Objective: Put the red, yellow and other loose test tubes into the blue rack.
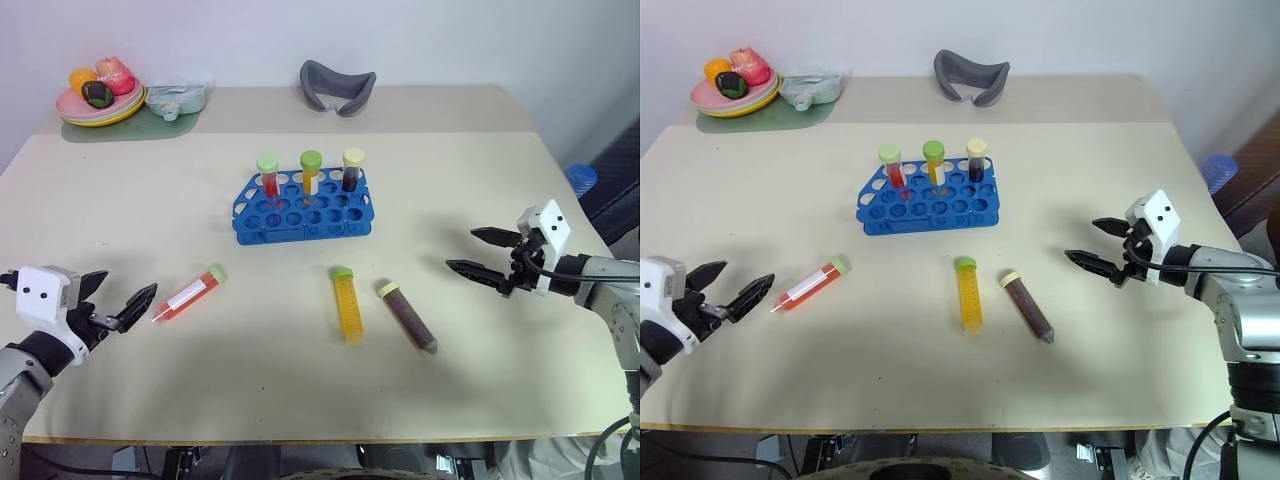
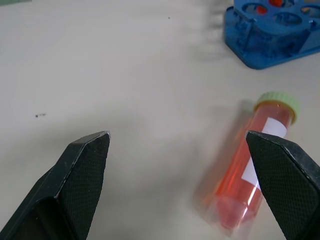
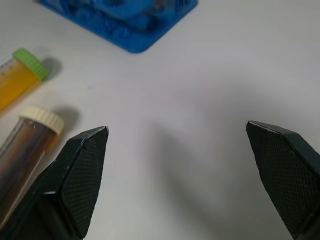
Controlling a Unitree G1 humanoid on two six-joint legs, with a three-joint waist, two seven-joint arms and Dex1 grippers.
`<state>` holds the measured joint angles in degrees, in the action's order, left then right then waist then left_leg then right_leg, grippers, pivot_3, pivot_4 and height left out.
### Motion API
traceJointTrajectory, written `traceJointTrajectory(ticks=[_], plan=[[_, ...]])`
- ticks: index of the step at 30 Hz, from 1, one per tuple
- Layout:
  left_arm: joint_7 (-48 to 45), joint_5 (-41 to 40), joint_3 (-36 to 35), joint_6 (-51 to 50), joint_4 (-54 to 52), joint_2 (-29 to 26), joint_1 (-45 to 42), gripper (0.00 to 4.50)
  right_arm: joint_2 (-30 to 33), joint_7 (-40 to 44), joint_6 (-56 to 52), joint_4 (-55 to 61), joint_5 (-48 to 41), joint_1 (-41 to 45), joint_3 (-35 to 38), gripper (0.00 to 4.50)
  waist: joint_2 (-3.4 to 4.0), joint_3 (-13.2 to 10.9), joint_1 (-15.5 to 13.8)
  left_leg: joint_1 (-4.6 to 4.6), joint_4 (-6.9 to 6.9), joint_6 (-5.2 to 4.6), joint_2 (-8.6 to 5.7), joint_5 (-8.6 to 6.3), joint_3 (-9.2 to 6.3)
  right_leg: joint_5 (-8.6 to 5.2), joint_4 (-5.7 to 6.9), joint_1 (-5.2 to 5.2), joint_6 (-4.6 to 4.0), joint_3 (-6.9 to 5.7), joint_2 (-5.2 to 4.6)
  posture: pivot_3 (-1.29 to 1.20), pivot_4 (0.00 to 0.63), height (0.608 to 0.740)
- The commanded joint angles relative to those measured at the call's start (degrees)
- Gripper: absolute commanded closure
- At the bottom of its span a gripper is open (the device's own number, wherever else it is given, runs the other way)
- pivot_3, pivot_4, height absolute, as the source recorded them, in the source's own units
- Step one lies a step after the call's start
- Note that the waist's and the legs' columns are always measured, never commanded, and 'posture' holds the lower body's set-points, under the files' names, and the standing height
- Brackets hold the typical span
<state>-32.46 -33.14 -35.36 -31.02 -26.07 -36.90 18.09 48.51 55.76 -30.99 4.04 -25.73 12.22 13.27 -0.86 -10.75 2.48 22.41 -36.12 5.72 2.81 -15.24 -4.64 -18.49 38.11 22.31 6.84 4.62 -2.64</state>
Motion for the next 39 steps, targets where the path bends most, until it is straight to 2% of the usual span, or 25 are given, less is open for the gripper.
traceJointTrajectory(ticks=[1, 9, 16, 19, 21, 23, 26, 31, 35, 39], plan=[[-0.33, -0.90, 2.02, -0.35, -2.98, -0.77, -2.06, 0.07, 0.18, -2.19, -2.60, 6.87, -1.27, -0.46, 0.29, 0.00, 0.00, 0.00, -0.02, 0.00, 0.00, 0.00, 0.00, 0.00, 0.00, 0.00, 0.00, 0.00, 0.00, 0.00, 0.00, 0.00, 0.150, 0.740], [-6.37, -1.97, 16.00, -3.31, -4.09, -4.79, -13.37, 0.07, 0.62, -9.69, -15.47, 25.35, -8.30, -3.28, 4.31, 0.00, 0.00, 0.01, -0.10, 0.03, -0.01, 0.00, -0.01, 0.00, -0.02, 0.00, 0.01, 0.00, 0.01, -0.01, 0.00, 0.00, 0.150, 0.740], [-13.99, -0.28, 24.37, -1.23, -4.30, -7.76, -16.52, 0.07, 3.58, -16.44, -28.42, 37.23, -11.82, -3.49, 2.57, 0.00, 0.02, 0.00, -0.06, 0.02, 0.01, 0.00, 0.00, 0.00, -0.02, 0.00, 0.00, 0.01, 0.00, 0.00, 0.02, 0.00, 0.150, 0.740], [-17.88, 3.61, 30.35, 2.77, -4.32, -8.94, -15.85, 0.07, 0.81, -22.41, -45.30, 41.97, -19.46, 2.88, -0.35, 0.00, 0.05, 0.00, 0.19, 0.01, 0.00, 0.00, 0.00, 0.00, -0.02, 0.00, 0.01, 0.02, 0.00, 0.01, 0.03, 0.00, 0.150, 0.740], [-19.38, 4.67, 32.52, 4.45, -4.33, -8.83, -15.53, 0.07, -3.14, -26.36, -56.61, 43.35, -21.29, 8.36, -2.36, 0.00, 0.06, 0.00, 0.21, -0.02, 0.03, 0.00, 0.01, 0.00, -0.03, 0.00, 0.04, 0.03, -0.01, 0.02, 0.05, 0.00, 0.150, 0.740], [-20.09, 5.53, 33.99, 5.66, -4.17, -8.58, -15.45, 0.07, -4.97, -30.82, -61.12, 42.69, -23.40, 11.46, -3.77, 0.00, 0.06, 0.00, -0.03, 0.01, 0.02, 0.00, 0.02, 0.00, -0.05, 0.00, 0.04, 0.04, -0.02, 0.00, 0.07, 0.00, 0.150, 0.740], [-20.36, 6.77, 35.64, 7.03, -3.58, -7.88, -15.64, 0.07, -5.34, -39.66, -61.51, 39.49, -27.99, 13.86, -5.31, 0.00, 0.04, 0.00, -0.48, 0.12, 0.00, -0.01, -0.02, 0.00, -0.05, 0.00, -0.04, 0.07, -0.01, -0.02, -0.01, 0.00, 0.150, 0.740], [-19.68, 6.86, 36.25, 7.29, -3.35, -6.07, -16.47, 0.07, -3.52, -57.03, -61.51, 31.83, -41.05, 16.14, -6.77, 0.00, 0.04, 0.00, -0.22, 0.12, 0.02, -0.04, -0.01, -0.02, -0.04, 0.00, -0.04, 0.09, -0.01, -0.01, 0.00, 0.00, 0.150, 0.740], [-18.80, 6.19, 35.66, 6.73, -4.31, -5.01, -15.79, 0.07, -1.89, -72.00, -61.51, 25.43, -56.79, 16.50, -8.66, 0.00, 0.04, 0.00, 0.08, 0.12, 0.01, -0.05, -0.01, -0.02, -0.04, 0.00, -0.01, 0.11, -0.01, 0.00, 0.00, 0.00, 0.150, 0.740], [-18.52, 6.29, 35.22, 7.02, -5.21, -5.10, -14.09, 0.07, 10.77, -91.02, -47.25, 24.25, -82.20, 18.97, -22.59, 0.00, 0.13, -0.06, 0.13, 0.14, 0.00, -0.06, 0.00, -0.03, -0.03, 0.00, -0.01, 0.11, -0.01, 0.00, -0.01, 0.00, 0.150, 0.740]])
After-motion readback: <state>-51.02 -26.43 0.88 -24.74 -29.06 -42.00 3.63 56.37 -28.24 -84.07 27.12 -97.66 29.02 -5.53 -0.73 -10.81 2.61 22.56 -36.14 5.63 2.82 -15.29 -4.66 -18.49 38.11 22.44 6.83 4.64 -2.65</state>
